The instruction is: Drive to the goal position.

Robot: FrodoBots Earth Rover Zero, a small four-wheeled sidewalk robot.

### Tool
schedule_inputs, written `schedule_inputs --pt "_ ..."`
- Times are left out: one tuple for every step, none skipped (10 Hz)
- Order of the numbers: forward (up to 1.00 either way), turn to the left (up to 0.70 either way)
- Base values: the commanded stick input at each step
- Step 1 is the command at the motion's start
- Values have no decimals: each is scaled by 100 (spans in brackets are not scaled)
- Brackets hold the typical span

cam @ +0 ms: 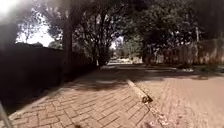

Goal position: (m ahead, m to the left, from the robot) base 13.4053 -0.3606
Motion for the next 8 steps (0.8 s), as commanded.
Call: schedule_inputs --pt "70 0" --pt "70 0" --pt "70 0" --pt "70 0" --pt "70 0" --pt "70 0" --pt "70 0" --pt "70 0"
